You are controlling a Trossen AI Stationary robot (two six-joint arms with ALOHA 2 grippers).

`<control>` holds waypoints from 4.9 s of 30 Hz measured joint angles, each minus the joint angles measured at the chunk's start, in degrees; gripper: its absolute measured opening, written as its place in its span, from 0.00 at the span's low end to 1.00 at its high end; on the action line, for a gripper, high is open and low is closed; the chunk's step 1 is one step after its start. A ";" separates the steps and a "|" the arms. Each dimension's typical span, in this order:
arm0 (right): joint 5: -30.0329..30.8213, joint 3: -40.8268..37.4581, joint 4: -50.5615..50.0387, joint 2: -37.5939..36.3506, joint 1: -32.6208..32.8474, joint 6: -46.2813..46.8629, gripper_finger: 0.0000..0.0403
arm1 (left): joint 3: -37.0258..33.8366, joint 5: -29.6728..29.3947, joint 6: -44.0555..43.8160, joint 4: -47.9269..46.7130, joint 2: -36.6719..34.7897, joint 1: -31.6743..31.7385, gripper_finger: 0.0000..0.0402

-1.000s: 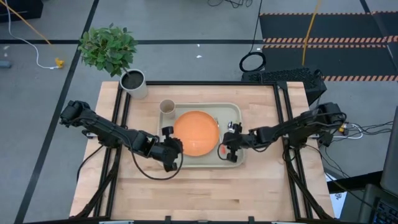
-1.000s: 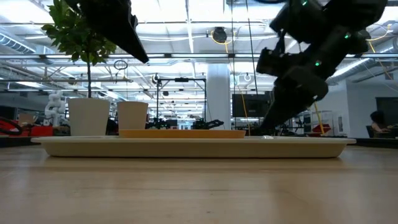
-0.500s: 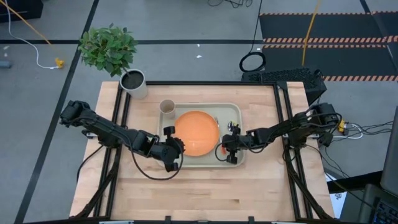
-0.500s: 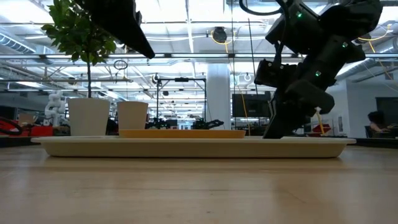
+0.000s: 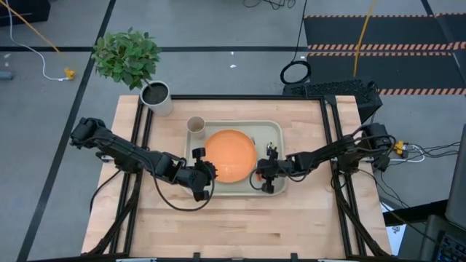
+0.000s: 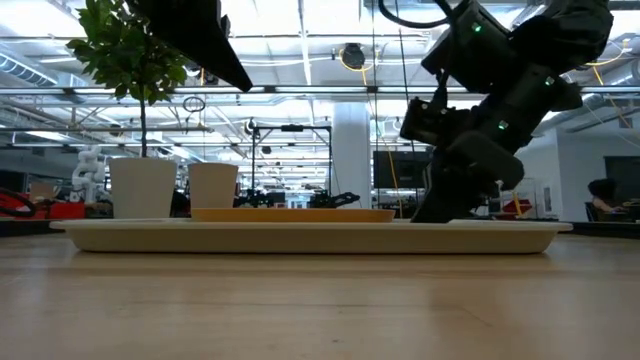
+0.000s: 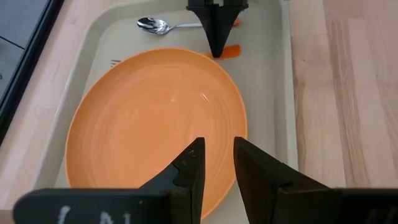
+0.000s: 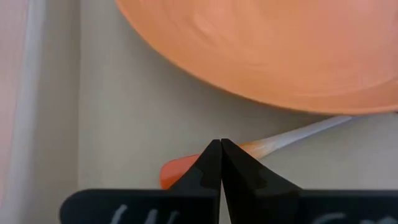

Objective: Pick and place plate/cup/fork/spoon on tray
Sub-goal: Adjust the orange fork

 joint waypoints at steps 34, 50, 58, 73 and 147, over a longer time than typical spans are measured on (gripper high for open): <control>4.30 -0.20 -6.14 -0.68 0.51 28.22 0.00 | 0.00 0.00 0.15 -0.10 0.00 0.00 0.22; 5.39 -0.44 -5.44 -8.54 0.07 23.66 0.00 | 0.00 0.00 0.37 0.00 0.00 -0.02 0.22; -4.08 -0.37 -10.06 -7.99 -2.83 20.79 0.00 | 0.00 0.00 0.37 0.05 0.00 -0.02 0.22; -5.05 -0.28 -13.26 -7.84 0.59 23.99 0.00 | 0.00 0.01 0.37 0.15 0.00 0.04 0.22; -4.43 -0.26 -7.80 -4.93 2.44 23.35 0.00 | 0.00 0.07 2.47 3.04 0.00 0.04 0.22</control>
